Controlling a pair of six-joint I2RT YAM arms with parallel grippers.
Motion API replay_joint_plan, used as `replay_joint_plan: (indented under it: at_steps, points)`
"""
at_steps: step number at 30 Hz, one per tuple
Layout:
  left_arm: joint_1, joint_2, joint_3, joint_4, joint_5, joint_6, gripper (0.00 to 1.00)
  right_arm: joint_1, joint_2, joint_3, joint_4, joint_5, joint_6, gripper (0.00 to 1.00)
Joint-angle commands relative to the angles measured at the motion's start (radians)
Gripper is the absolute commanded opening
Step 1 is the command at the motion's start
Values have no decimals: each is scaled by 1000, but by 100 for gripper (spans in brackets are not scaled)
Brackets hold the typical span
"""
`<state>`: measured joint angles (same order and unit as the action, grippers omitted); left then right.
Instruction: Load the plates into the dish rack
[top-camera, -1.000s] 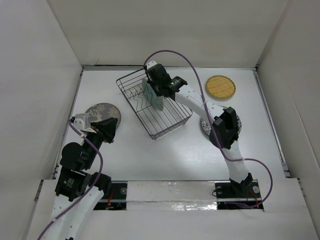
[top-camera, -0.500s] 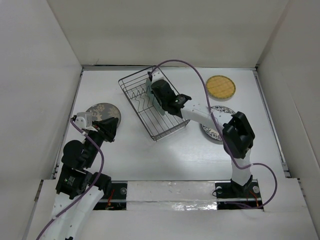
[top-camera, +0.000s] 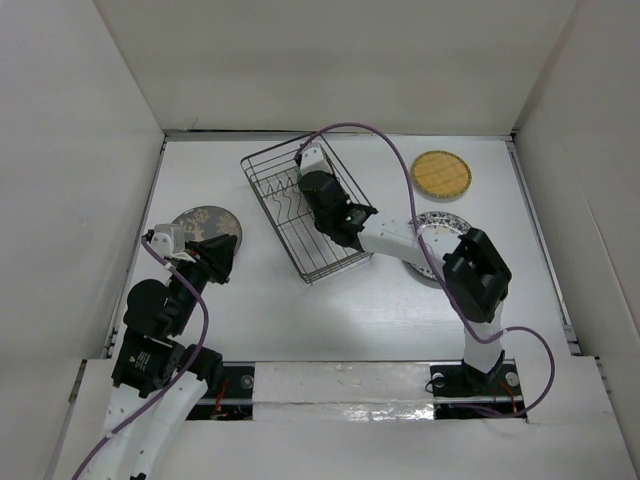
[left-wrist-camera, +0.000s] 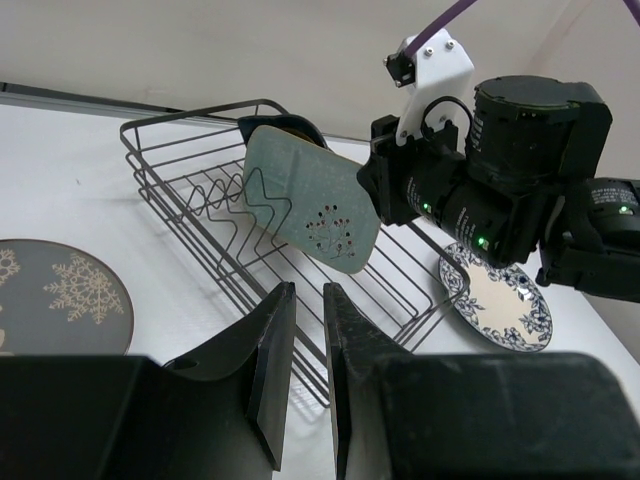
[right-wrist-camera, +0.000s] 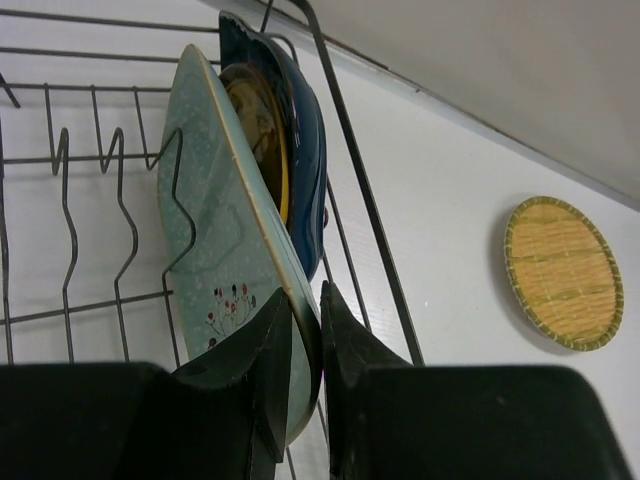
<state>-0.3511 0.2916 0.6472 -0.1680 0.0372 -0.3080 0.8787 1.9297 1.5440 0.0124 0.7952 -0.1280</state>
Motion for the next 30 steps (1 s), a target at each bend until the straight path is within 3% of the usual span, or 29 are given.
replay_joint_plan:
  at_steps: [1, 6, 10, 17, 25, 30]
  points:
    - [3, 9, -1, 50, 6, -2, 15, 20, -55, -4, 374, 182, 13, 0]
    - [3, 11, -1, 53, 9, -3, 15, 20, -95, -79, 518, 223, -36, 0]
    - [3, 15, -1, 53, 12, -3, 15, 29, -86, -136, 783, 246, -128, 0]
    - [3, 14, -1, 50, 9, -3, 15, 49, -5, -119, 1142, 305, -404, 0]
    - [3, 11, -1, 48, 9, -2, 15, 71, 61, -130, 1238, 294, -460, 0]
    - [3, 9, -1, 53, 16, -3, 16, 107, 58, -255, 1160, 302, -349, 0]
